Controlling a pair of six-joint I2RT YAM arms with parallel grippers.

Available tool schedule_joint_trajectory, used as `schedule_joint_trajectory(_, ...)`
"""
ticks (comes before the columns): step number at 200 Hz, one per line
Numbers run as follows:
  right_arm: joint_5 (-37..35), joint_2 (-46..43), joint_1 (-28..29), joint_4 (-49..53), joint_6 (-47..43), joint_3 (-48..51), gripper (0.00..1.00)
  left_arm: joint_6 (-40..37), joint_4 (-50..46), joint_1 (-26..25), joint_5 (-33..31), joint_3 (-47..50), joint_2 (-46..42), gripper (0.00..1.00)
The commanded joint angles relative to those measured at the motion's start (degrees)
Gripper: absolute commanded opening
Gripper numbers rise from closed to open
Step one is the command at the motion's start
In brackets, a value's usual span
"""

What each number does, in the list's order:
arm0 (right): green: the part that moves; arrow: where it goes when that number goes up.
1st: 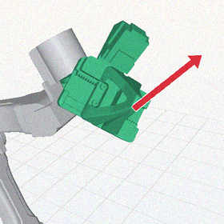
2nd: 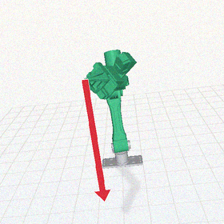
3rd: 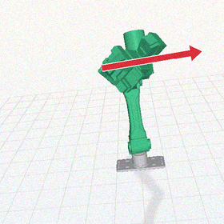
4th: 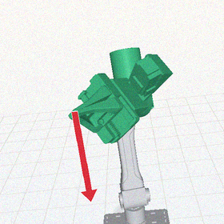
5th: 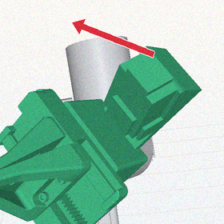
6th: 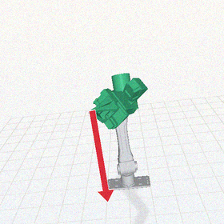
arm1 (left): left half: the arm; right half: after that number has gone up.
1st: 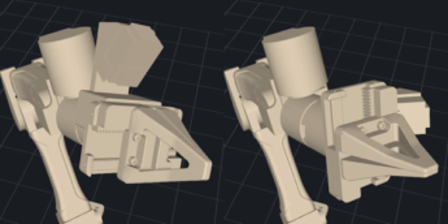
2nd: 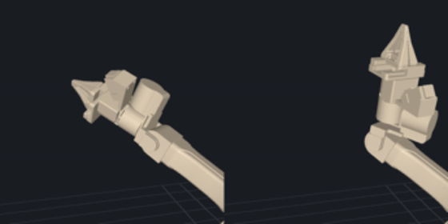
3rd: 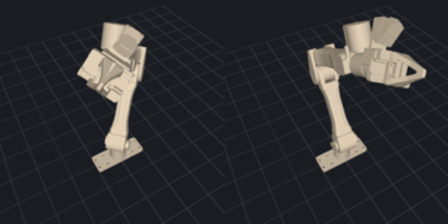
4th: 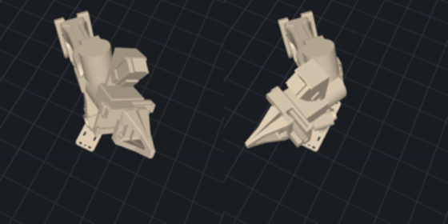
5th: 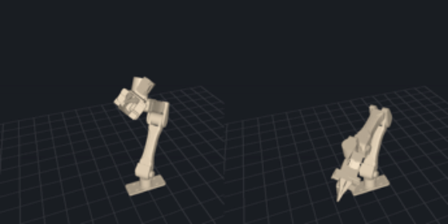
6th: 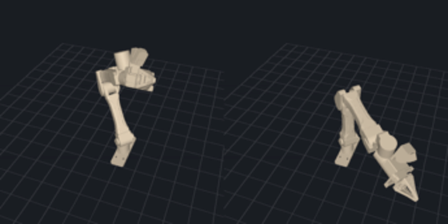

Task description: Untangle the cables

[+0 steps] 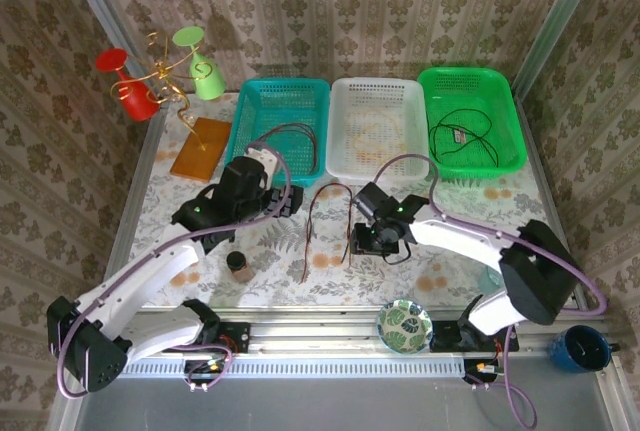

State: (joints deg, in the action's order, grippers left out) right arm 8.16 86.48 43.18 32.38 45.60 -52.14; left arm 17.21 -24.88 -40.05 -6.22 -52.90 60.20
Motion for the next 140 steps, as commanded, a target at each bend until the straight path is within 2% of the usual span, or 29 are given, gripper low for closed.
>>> schedule_joint_trajectory(1,2.06,3.88,0.50,0.59,1.38,-2.30,0.35,0.98,-2.06,0.58,0.88,0.13,-1.91,0.89)
schedule_joint_trajectory(36,3.09,7.85,1.00,1.42,0.22,-5.01,0.33,1.58,-2.02,0.63,0.94,0.86,-2.85,0.89)
schedule_joint_trajectory(97,0.23,11.07,1.59,3.66,0.48,-7.92,0.32,1.67,-1.84,0.67,0.68,1.34,-3.68,0.89)
schedule_joint_trajectory(140,-1.51,14.47,2.26,6.03,0.87,-10.17,0.26,1.84,-1.76,0.68,0.62,1.42,-3.69,0.89)
